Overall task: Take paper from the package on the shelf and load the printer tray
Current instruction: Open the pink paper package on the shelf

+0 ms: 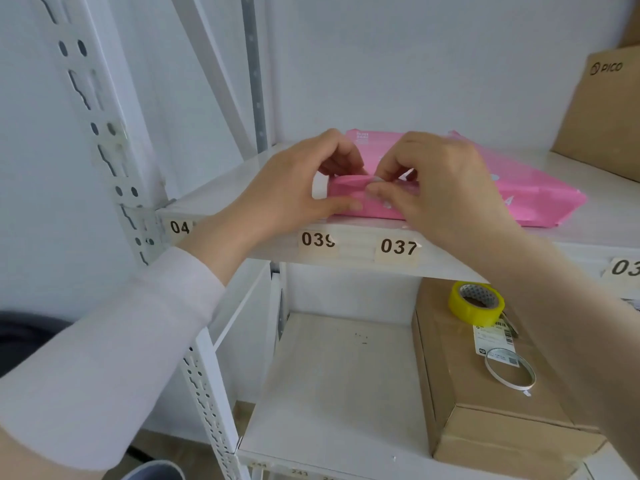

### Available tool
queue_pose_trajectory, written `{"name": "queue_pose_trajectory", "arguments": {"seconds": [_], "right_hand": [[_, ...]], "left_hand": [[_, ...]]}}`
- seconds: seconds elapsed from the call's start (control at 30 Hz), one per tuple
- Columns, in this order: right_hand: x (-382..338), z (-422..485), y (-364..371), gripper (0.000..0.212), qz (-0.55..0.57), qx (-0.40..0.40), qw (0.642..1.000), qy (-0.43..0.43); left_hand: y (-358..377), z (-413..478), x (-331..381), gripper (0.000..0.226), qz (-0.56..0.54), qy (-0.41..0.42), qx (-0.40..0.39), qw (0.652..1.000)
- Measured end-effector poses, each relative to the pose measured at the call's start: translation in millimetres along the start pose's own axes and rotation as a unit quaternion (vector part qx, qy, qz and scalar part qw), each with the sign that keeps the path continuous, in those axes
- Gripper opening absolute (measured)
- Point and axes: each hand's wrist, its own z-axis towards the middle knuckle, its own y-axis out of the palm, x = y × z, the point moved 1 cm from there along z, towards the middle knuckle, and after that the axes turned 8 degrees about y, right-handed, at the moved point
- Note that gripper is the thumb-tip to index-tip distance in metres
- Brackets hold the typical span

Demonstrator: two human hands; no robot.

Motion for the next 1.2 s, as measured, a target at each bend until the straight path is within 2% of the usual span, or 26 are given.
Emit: {"name": "queue_pose_trajectory", "arguments": {"seconds": [0.1, 0.2, 0.3, 0.4, 0.53, 0.6, 0.67, 0.8, 0.93, 1.2], "right_hand": [[-4.9, 5.4, -5.8, 0.010, -0.027, -0.039, 0.999, 0.025], [-9.6, 8.8, -9.9, 0.009, -0.033, -0.071, 0.996, 0.046], [-12.9, 11.3, -10.8, 0.013, -0.041, -0.090, 0.994, 0.054], [-12.8, 10.0, -10.7, 0.010, -0.069, -0.064, 0.995, 0.044], [-9.5, 1.0, -2.6, 0.013, -0.093, 0.023, 0.995, -0.014], [-4.7, -4.5, -1.8, 0.016, -0.065, 0.041, 0.996, -0.042], [3.9, -12.3, -6.2, 0.019, -0.032, 0.020, 0.998, -0.057], [18.2, -28.0, -18.3, 0.020, -0.072, 0.041, 0.994, -0.068], [20.7, -29.2, -18.4, 0.011, -0.076, 0.085, 0.990, -0.079], [19.2, -28.4, -18.0, 0.023, -0.088, 0.069, 0.991, -0.074]], "left_hand": [[4.0, 2.2, -3.5, 0.028, 0.019, -0.008, -0.002, 1.000], [6.3, 4.4, -6.6, 0.031, -0.009, -0.011, -0.025, 1.000], [5.5, 5.6, -9.7, 0.033, -0.041, -0.060, -0.059, 0.996], [5.2, 6.7, -10.3, 0.029, -0.050, -0.084, -0.094, 0.991], [4.6, 8.8, -11.4, 0.030, -0.056, -0.088, -0.105, 0.989], [4.1, 8.8, -9.3, 0.033, -0.060, -0.087, -0.088, 0.990], [3.7, 5.8, -3.2, 0.037, -0.062, -0.069, -0.045, 0.995], [8.6, 2.9, 8.8, 0.027, 0.013, 0.050, -0.004, 0.999], [15.5, 6.0, 11.6, 0.016, 0.063, 0.113, 0.030, 0.991], [20.8, 7.3, 12.2, 0.013, 0.083, 0.062, 0.067, 0.992]]}}
